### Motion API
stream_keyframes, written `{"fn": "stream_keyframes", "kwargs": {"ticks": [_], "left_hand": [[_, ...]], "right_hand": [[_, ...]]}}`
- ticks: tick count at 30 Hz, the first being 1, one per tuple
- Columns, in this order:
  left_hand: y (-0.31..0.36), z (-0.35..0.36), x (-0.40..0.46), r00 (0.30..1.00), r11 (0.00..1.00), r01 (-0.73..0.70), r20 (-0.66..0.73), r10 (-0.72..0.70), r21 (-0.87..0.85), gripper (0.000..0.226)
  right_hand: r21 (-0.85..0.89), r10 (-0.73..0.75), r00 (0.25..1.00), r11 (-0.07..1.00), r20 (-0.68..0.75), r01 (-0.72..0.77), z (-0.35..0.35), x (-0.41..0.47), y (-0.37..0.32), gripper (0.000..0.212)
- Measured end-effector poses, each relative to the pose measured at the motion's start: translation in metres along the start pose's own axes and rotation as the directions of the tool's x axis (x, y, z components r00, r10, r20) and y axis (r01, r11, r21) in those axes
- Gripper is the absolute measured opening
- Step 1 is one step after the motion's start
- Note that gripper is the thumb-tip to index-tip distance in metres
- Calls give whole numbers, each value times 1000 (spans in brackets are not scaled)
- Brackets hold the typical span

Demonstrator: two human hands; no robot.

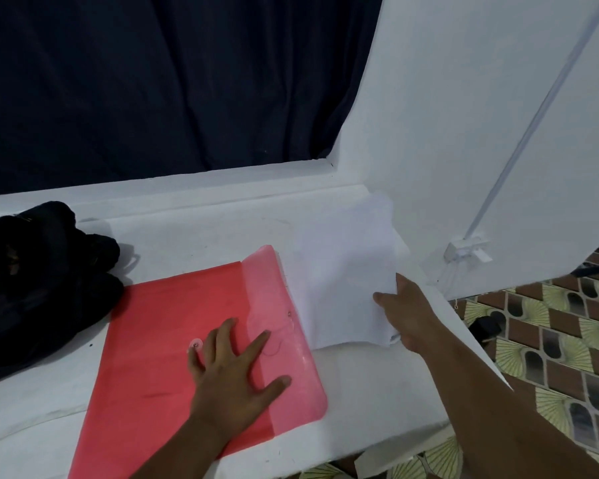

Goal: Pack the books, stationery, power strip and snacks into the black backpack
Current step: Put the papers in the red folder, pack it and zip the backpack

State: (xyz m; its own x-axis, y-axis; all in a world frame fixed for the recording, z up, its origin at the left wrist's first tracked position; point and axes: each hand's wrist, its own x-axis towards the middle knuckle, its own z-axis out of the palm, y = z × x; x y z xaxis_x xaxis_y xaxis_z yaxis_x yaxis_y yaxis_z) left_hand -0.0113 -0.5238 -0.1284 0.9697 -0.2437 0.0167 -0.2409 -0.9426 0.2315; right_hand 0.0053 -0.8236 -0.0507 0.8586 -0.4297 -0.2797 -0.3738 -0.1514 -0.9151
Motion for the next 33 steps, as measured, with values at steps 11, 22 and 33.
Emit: {"fn": "stream_keyframes", "kwargs": {"ticks": [11,22,33], "left_hand": [[1,-4,-2,1000,1000,11,26,-11,-3,100],[-8,-23,3,985,706,168,90,-146,-688,73],[48,-114,43,932,305,7,-104,-348,-952,19]], "right_hand": [[206,-223,964,946,-146,250,-1,-19,-42,34],[50,-188,980,981,67,185,17,-49,3,35],[-50,-417,899,903,135,426,6,-65,-38,29]]}}
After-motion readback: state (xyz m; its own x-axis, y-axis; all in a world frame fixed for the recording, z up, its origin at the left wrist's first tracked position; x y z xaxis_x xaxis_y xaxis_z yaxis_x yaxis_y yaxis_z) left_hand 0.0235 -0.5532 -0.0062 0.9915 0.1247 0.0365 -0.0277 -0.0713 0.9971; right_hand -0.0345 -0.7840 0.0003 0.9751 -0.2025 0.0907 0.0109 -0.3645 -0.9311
